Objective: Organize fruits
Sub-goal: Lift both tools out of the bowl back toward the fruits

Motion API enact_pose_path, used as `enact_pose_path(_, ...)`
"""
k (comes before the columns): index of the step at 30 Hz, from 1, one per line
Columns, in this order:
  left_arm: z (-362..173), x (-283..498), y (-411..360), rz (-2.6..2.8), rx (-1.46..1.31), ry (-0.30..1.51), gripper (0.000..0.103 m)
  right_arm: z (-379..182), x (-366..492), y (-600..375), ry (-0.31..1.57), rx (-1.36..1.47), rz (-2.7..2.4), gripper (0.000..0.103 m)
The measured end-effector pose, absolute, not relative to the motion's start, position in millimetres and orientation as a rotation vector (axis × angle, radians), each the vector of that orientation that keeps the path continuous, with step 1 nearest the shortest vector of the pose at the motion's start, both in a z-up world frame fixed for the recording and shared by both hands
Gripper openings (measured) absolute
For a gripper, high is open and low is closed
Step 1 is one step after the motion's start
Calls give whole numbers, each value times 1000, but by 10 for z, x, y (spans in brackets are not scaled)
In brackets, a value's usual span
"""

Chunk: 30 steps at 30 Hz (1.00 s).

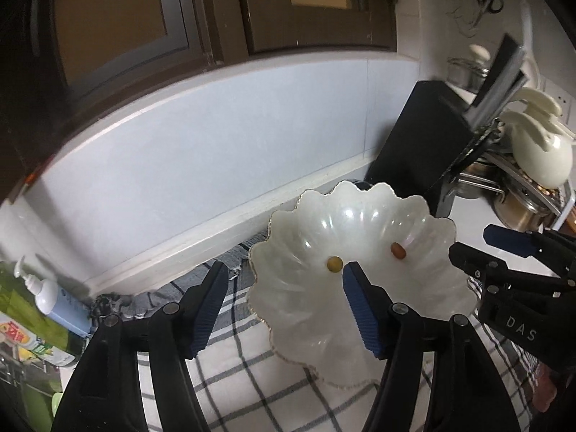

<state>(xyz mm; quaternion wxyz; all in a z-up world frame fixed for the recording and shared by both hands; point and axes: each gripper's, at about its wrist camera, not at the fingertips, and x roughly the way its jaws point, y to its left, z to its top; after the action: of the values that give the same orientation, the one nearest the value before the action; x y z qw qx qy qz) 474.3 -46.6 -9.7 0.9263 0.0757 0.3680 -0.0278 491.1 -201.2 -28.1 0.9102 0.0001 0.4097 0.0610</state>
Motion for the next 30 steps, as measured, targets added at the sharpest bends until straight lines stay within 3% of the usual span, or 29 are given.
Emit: enact_pose_path(30, 456, 3197, -235, -84, 134, 527, 74, 295, 3423, -1888, 607, 19, 170, 49)
